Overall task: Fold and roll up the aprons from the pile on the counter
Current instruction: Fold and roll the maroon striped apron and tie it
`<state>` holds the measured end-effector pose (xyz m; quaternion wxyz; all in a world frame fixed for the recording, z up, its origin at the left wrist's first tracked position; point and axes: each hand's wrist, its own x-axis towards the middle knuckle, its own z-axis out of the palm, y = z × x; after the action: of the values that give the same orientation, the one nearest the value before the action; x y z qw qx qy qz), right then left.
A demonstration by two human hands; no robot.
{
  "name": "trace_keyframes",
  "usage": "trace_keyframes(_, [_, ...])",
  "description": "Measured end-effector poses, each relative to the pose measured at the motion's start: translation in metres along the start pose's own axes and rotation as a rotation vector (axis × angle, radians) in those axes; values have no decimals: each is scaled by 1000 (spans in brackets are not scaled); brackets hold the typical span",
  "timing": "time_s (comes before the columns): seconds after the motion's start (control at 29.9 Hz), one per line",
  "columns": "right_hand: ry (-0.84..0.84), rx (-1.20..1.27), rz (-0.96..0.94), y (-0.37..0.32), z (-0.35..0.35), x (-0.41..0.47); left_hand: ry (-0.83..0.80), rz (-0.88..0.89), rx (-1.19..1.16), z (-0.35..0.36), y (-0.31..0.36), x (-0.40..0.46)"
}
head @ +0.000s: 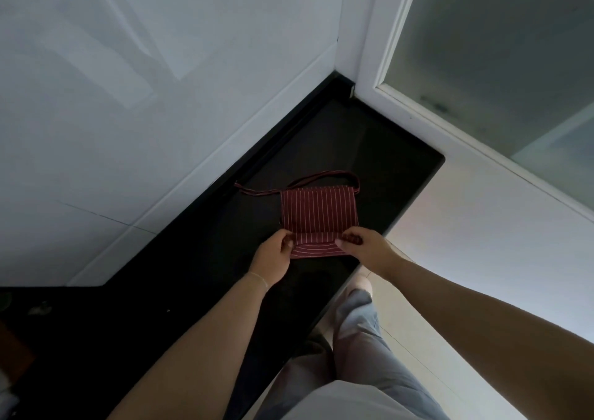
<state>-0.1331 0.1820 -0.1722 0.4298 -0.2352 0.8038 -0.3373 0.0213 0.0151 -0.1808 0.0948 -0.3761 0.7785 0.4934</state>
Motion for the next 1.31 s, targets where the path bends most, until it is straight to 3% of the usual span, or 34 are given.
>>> trace_keyframes(0.1, [53, 140, 95, -3, 1, 12, 33, -114, -42, 0, 8, 12])
trace_keyframes(0.4, [133, -142, 156, -11, 3, 27, 288, -190, 155, 12, 34, 15])
trace_keyframes(0.44, [131, -161, 151, -12, 5, 27, 373, -96, 285, 15, 33, 11])
trace_keyframes(0.5, [140, -187, 149, -12, 7, 28, 497, 285, 571, 26, 28, 6])
trace_keyframes(0.57, [159, -205, 141, -11, 8, 30, 370, 599, 773, 38, 16, 8])
trace_keyframes(0.64, [161, -228, 133, -12, 7, 30, 192, 612, 839, 45, 4, 12])
trace_keyframes(0.77, [238, -175, 55, -2, 6, 20, 132, 560, 822, 43, 4, 17])
trace_keyframes(0.87, [478, -742, -502, 13, 10, 13, 135, 561, 787, 38, 15, 19])
trace_keyframes(0.94, [383, -934, -732, 22, 12, 15, 145, 560, 764, 38, 14, 19])
trace_keyframes(1.1, [224, -873, -646, 38, -11, 25, 119, 484, 445, 19, 6, 25])
trace_keyframes(1.21, [101, -637, -524, 20, -28, 27, 82, 275, 160, 1, 20, 33])
trace_keyframes(1.31, [12, -436, -264, -8, -39, 40, 110, 36, -55, -10, 38, 50])
